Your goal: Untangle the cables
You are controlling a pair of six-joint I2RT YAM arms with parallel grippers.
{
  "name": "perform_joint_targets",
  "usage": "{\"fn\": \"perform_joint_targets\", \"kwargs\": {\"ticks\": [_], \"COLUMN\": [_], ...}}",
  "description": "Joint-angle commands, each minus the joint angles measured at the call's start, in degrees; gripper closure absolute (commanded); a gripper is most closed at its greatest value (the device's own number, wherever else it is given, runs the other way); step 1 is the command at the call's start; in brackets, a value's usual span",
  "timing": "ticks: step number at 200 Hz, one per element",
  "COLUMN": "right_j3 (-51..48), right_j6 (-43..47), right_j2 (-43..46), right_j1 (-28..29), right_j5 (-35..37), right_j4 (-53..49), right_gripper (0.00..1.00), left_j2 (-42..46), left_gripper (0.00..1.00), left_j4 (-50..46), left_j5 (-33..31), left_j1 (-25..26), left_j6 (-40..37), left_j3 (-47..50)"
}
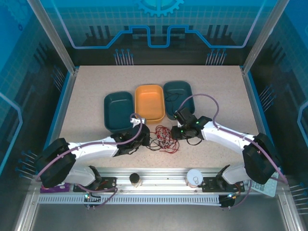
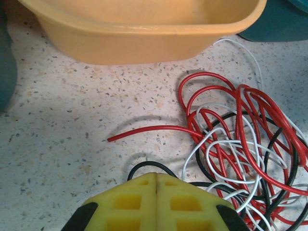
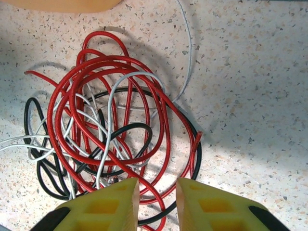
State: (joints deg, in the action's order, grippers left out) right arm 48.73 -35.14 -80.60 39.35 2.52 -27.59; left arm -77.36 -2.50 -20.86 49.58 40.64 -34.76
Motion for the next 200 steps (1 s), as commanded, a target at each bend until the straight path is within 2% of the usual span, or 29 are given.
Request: {"fn": "perform_joint_targets", "kwargs": {"ticks": [1,49,128,200], "right_j3": [1.29,1.13,-1.17,-2.8], "right_j6": [-2.41,-6.78,-10.42,-12.12], "right_j2": [-1.18,-1.67,-5.91,-6.28], "right_j1": [1.23,-0.36,-3.32,-3.58], "right_j5": [0.23,3.79,-2.94,-3.88], "right_j4": [-1.95,-3.96,0.58,0.82], "right_gripper": [0.73,0.74,0.72,0.69], "left_j2": [-0.36,-2.79,-2.49,-2.35], "left_gripper": [1.0,1.0,0.99,0.98], "left_j4": [-0.51,0.76,2.55,3.49], "left_j5": [-1.89,0.01,0.33,0.64], "left_j1": [0.25,0.25,0.25,0.25], "left_j6": [1.28,1.11,1.37,1.74], "left_j3": [-0.95,-2.32,-1.19,-0.74]}}
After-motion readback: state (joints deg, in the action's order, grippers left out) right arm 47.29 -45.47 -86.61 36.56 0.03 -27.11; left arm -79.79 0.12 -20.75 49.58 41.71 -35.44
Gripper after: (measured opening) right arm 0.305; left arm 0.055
